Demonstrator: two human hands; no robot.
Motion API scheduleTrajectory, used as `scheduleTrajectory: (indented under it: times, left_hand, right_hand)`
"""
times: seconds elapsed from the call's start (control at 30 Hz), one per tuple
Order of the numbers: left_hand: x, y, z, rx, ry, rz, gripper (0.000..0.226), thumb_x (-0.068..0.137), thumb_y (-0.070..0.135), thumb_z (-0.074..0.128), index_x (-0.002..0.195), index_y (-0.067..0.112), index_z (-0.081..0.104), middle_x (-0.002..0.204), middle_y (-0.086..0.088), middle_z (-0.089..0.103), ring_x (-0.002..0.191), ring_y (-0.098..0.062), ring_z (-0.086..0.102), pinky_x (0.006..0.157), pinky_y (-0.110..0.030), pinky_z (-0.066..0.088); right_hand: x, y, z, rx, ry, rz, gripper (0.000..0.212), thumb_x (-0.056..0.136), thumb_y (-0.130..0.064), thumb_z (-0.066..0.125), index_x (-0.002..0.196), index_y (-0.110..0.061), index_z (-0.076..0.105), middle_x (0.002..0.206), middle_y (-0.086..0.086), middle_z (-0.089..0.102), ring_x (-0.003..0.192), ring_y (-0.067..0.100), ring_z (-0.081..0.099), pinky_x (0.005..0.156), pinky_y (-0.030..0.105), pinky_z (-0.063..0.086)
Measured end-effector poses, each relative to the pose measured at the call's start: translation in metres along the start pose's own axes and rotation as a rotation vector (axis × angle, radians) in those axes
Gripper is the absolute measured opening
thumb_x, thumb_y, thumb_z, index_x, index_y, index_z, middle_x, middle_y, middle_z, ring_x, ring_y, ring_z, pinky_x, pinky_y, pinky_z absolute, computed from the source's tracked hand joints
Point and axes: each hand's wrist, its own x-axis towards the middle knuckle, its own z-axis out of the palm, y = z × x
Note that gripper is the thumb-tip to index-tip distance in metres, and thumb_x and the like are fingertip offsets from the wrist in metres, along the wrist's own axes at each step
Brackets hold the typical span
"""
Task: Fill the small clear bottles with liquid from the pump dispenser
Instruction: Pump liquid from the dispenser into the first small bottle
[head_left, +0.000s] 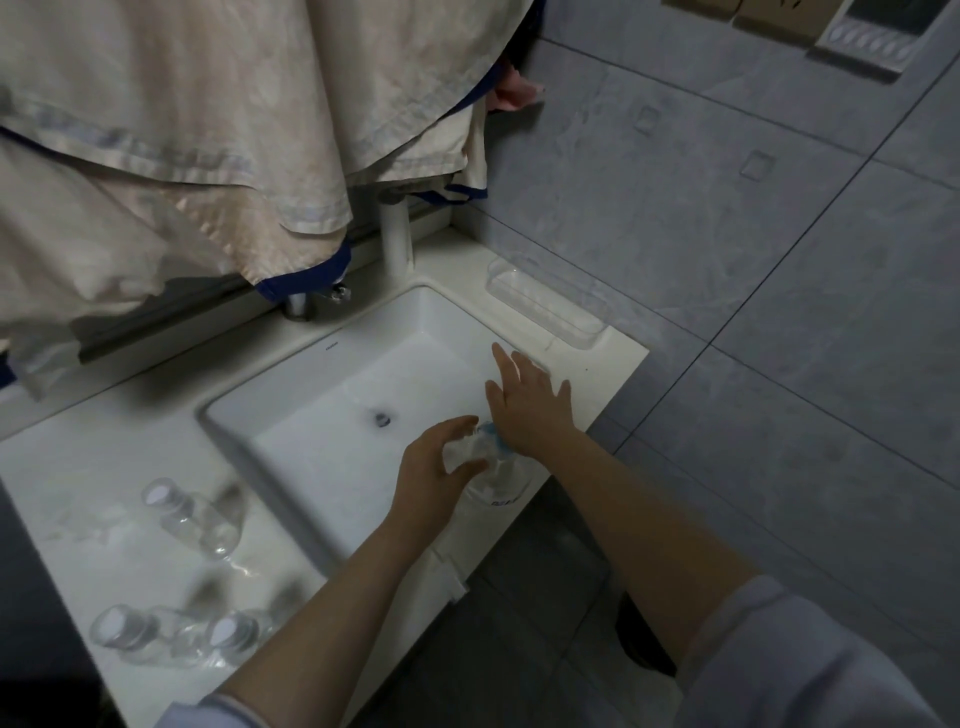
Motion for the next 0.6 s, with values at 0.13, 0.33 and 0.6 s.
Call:
scheduleTrajectory:
  times: [0.13, 0.33, 0.6]
  left_hand:
    - [0.006, 0.002, -0.004, -0.007, 0.027, 0.019, 0.048, 0.077, 0.014, 0.073, 0.122, 0.006, 0.058, 0.123, -0.008, 0.061, 0.112, -0.018, 0.056, 0.096, -0.013, 0.036]
    - [-0.001, -0.002, -0.003, -0.03, 0.027, -0.002, 0.048, 0.076, 0.014, 0.074, 0.121, 0.007, 0.059, 0.121, -0.008, 0.062, 0.111, -0.018, 0.058, 0.101, -0.026, 0.042]
    - [0.003, 0.002, -0.006, -0.002, 0.002, 0.014, 0.047, 0.079, 0.009, 0.07, 0.123, 0.002, 0.056, 0.123, -0.011, 0.06, 0.114, -0.022, 0.057, 0.096, -0.01, 0.035]
  right_hand:
    - [0.002, 0.0, -0.008, -0.013, 0.038, -0.013, 0.055, 0.102, -0.039, 0.018, 0.15, -0.032, -0.008, 0.16, -0.001, 0.002, 0.146, 0.024, 0.008, 0.114, 0.058, 0.0]
    - [-0.003, 0.0, 0.002, -0.052, 0.002, -0.013, 0.058, 0.102, -0.033, 0.022, 0.15, -0.03, -0.011, 0.16, -0.001, 0.001, 0.146, 0.023, 0.006, 0.114, 0.059, 0.0]
    - [0.0, -0.001, -0.003, 0.003, 0.058, -0.006, 0.056, 0.102, -0.037, 0.021, 0.15, -0.032, -0.007, 0.16, -0.001, 0.004, 0.145, 0.024, 0.009, 0.114, 0.058, 0.001]
